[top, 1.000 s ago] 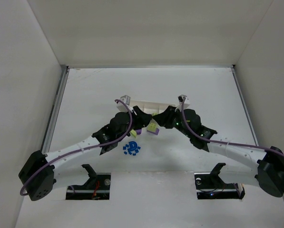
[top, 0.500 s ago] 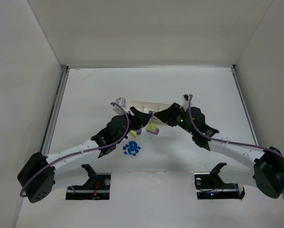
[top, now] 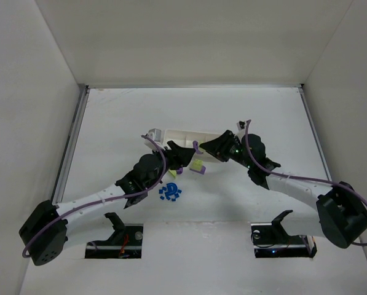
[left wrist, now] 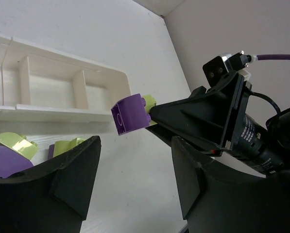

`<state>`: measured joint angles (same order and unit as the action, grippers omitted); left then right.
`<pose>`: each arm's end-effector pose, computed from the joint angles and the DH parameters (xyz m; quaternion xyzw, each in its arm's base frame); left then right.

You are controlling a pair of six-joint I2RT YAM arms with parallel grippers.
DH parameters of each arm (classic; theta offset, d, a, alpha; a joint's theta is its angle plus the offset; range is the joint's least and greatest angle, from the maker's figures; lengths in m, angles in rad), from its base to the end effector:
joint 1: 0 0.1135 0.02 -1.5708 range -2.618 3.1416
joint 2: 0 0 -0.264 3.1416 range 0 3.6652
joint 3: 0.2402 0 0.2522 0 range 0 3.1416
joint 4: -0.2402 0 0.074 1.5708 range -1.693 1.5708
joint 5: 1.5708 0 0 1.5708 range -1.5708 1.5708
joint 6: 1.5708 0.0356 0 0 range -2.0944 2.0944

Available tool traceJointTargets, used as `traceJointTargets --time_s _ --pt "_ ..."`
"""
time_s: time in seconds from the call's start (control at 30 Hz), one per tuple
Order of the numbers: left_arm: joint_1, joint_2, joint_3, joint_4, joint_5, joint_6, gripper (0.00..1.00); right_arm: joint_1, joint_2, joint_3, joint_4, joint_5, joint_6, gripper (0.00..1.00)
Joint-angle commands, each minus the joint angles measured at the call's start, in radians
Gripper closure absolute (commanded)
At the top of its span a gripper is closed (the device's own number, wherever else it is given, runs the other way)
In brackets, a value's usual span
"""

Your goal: Sort the legos into containers by color

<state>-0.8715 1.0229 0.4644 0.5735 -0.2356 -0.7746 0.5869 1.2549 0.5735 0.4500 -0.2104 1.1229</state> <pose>0.1548 -0.1711 0.2616 -0.0499 0.7002 -0.4626 0.5415 0.2223 0.1568 0.2318 0.1436 0.7691 0.5198 0.3430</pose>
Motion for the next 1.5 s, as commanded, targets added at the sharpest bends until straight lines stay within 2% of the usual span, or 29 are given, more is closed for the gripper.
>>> traceJointTargets --time_s 0.0,0.5,0.8,0.9,1.1,1.47 --pt "-0.010 0.022 0.026 0.049 0.005 0.014 0.42 0.026 -0.008 0.000 0.090 0.019 0.003 0.79" --pt "-0.001 0.078 0.043 0.080 -0.036 -0.049 0.51 0.069 0.000 -0.006 0.096 0.042 -0.023 0.79" --pt "-0.011 0.057 -0.012 0.198 -0.059 -0.103 0.53 0.073 0.018 -0.024 0.085 0.104 -0.058 0.79" --pt "-0.008 0.065 0.002 0.165 -0.050 -0.114 0.53 0.080 0.009 -0.031 0.095 0.109 -0.067 0.79" --pt "0.010 0.103 0.069 -0.007 -0.044 -0.153 0.55 0.104 -0.023 -0.024 0.078 0.163 -0.138 0.79" --pt "0.013 0.167 0.105 0.008 -0.001 -0.155 0.54 0.141 -0.034 -0.006 0.033 0.190 -0.186 0.79"
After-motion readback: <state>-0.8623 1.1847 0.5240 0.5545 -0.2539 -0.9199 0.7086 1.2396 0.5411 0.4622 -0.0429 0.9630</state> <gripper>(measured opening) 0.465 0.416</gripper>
